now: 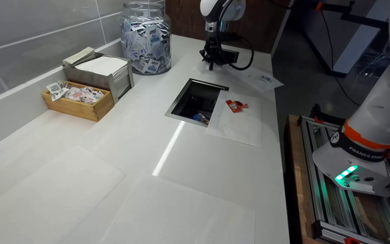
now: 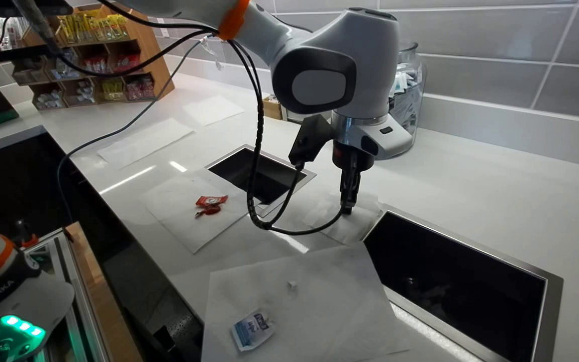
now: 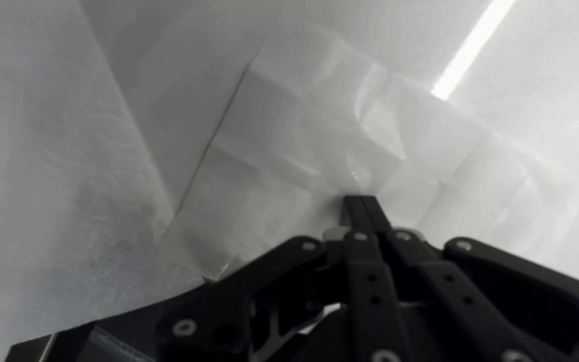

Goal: Use the napkin in the middle to wipe the counter

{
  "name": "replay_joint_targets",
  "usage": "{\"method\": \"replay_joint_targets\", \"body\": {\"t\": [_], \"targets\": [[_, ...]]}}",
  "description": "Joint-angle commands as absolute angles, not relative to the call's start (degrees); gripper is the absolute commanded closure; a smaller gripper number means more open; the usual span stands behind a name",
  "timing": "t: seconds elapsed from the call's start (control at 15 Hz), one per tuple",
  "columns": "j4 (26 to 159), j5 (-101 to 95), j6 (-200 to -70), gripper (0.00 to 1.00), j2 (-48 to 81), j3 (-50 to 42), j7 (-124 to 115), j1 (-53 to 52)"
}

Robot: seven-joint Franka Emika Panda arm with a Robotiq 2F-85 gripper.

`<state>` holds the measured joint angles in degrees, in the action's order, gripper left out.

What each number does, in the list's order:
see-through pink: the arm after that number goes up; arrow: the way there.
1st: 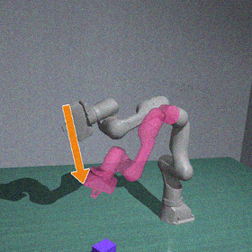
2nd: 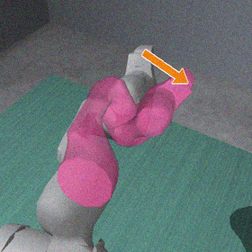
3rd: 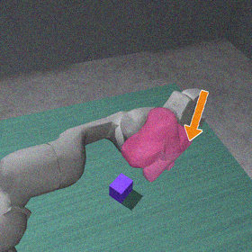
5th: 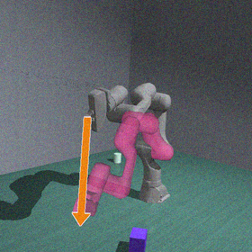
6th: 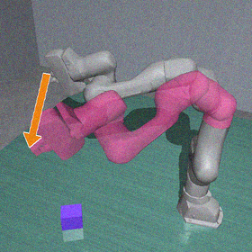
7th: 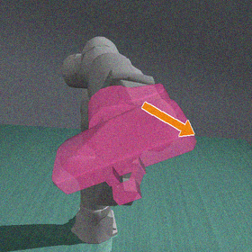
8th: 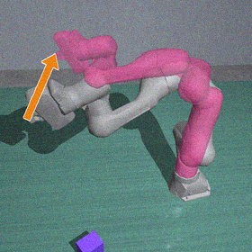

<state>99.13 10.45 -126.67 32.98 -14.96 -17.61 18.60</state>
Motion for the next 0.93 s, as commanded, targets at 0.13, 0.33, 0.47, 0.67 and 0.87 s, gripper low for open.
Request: {"method": "replay_joint_targets", "body": {"t": [0.13, 0.33, 0.47, 0.67, 0.87], "targets": [[94.78, 14.46, -129.39, 1.0, 36.53, -13.02, -17.55, 19.45], [92.06, 15.08, -130.59, 1.0, 37.95, -12.89, -17.54, 19.71], [89.98, 14.97, -131.88, 1.0, 39.08, -13.0, -17.1, 20.08], [87.06, 14.52, -133.95, 1.0, 40.92, -13.47, -17.67, 20.7], [85.25, 14.69, -135.09, 1.0, 42.58, -13.82, -18.05, 22.06]]}}
